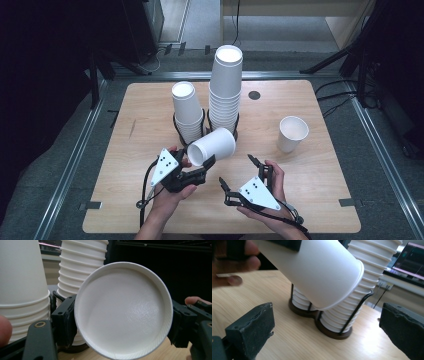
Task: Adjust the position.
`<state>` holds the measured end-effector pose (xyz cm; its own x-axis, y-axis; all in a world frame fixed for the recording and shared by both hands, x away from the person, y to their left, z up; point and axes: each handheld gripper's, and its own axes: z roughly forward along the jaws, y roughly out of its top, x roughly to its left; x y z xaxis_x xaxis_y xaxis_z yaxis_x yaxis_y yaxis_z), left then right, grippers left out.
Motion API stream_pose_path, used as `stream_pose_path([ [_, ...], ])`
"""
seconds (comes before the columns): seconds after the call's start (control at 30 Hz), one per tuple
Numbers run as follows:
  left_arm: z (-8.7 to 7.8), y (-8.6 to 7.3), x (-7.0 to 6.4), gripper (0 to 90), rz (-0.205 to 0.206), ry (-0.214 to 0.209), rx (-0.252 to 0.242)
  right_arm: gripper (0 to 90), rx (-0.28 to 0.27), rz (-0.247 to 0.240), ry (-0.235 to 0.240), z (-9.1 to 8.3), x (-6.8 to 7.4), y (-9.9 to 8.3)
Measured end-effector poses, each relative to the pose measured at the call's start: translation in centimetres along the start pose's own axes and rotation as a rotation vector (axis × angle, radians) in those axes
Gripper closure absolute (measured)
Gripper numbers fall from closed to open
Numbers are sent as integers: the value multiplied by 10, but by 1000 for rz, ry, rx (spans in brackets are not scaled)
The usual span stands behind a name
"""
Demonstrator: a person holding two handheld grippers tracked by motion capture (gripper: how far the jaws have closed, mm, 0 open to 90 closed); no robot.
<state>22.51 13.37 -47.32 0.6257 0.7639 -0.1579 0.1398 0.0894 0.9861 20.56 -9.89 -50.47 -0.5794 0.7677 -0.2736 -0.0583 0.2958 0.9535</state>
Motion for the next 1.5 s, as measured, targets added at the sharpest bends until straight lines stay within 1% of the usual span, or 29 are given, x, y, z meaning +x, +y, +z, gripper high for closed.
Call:
stream_pose_path([
  [0.03,0,0,0,245,1,2,-2,2,-1,18,6,0,1,1],
  [0.1,0,-1,0,245,-4,10,-7,3,-3,74,23,0,2,3],
  [0.13,0,-1,0,245,-7,11,-8,5,-1,113,23,0,2,4],
  [0.17,0,-1,0,246,-16,13,-11,10,-3,135,23,0,2,5],
  [0.2,0,-2,0,246,-20,16,-12,16,-4,180,22,-1,2,6],
  [0.27,0,-2,1,246,-30,13,-17,24,-5,226,5,-1,1,6],
  [0.37,0,-2,0,247,-23,14,-19,36,7,316,-5,-1,-1,8],
  [0.4,0,-1,-1,247,-20,15,-22,41,18,364,-2,-2,-2,10],
  [0.43,0,-1,-1,246,-18,13,-24,42,26,395,4,-3,-3,11],
  [0.47,0,-1,-2,246,-18,11,-27,42,42,438,15,-3,-4,12],
  [0.5,0,-2,-3,246,-20,12,-32,42,53,493,30,-4,-6,14],
  [0.53,1,-2,-3,246,-21,9,-37,42,56,533,43,-5,-7,16],
  [0.6,1,-2,-4,246,-20,2,-39,41,65,597,48,-7,-11,19],
  [0.7,1,-3,-7,246,-19,-11,-41,34,70,710,52,-9,-16,24],
  [0.77,2,-3,-9,247,-20,-20,-43,31,74,759,52,-9,-18,25],
  [0.8,2,-3,-10,246,-18,-23,-44,26,78,806,56,-9,-19,26],
  [0.87,3,-3,-11,247,-21,-28,-48,22,86,874,59,-9,-21,27],
  [0.9,2,-4,-11,246,-17,-27,-48,15,91,936,67,-9,-22,27],
  [0.97,3,-4,-12,246,-17,-28,-52,12,98,1013,75,-10,-25,27],
  [1.0,3,-4,-12,247,-17,-28,-55,0,98,1063,90,-10,-27,27],
  [1.07,3,-4,-13,246,-15,-28,-61,0,88,1118,97,-11,-28,28],
  [1.13,3,-5,-14,246,-8,-29,-65,0,85,1168,114,-11,-28,28],
  [1.17,3,-6,-15,247,-8,-30,-63,0,85,1207,121,-11,-28,28],
  [1.2,4,-6,-16,246,-5,-35,-67,0,85,1229,124,-11,-28,28],
  [1.23,4,-7,-17,246,-6,-38,-68,0,87,1272,128,-11,-28,28],
  [1.3,5,-8,-18,246,-3,-41,-71,0,91,1338,118,-10,-29,27],
  [1.33,5,-8,-19,246,-3,-42,-72,0,91,1391,122,-9,-31,26],
  [1.43,6,-10,-21,246,0,-47,-71,0,91,1449,139,-7,-32,25],
  [1.5,7,-11,-23,246,2,-51,-73,0,90,1502,153,-6,-33,25],
])
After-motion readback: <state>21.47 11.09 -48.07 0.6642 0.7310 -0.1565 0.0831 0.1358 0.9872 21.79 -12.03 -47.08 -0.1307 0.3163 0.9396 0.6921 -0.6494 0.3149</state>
